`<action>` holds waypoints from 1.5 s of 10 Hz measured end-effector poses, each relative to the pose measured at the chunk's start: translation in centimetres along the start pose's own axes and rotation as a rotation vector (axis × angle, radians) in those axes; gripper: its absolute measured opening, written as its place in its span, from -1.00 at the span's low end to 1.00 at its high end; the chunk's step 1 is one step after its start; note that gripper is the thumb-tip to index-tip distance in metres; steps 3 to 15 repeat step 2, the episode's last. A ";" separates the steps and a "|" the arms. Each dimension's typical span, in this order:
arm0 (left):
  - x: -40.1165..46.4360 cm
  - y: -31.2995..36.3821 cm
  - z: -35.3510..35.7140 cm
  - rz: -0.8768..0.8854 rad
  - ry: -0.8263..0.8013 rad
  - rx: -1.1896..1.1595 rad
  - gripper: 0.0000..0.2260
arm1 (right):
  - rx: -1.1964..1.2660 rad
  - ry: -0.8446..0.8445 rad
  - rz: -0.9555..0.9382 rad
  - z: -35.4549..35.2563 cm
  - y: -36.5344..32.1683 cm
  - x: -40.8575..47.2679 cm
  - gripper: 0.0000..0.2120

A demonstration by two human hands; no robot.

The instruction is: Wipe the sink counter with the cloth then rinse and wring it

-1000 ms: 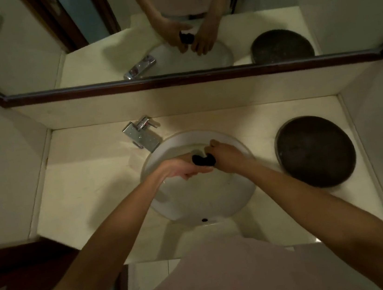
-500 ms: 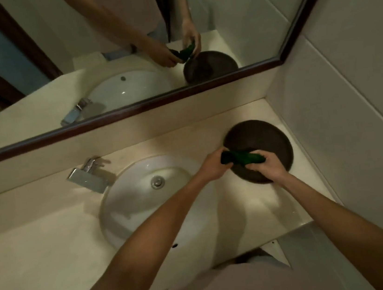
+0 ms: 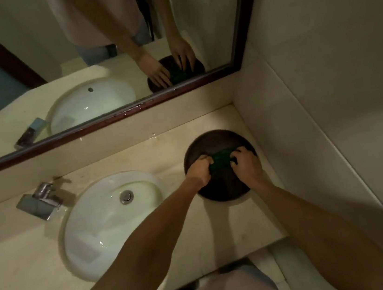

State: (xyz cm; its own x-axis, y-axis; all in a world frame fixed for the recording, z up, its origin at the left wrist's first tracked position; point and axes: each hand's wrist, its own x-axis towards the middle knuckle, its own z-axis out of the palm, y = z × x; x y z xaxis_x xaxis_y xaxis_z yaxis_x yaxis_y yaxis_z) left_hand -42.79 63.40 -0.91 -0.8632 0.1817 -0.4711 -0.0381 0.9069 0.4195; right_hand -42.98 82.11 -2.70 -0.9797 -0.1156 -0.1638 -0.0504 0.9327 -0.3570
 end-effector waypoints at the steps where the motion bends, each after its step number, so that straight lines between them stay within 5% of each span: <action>1: 0.8 0.1 -0.9 -0.001 -0.032 0.060 -0.62 | -0.005 -0.069 0.046 0.0 0.1 0.9 -0.75; 15: -0.6 0.0 -1.9 0.010 0.023 0.056 -0.58 | 0.095 -0.101 0.093 0.0 -0.1 -0.1 -0.65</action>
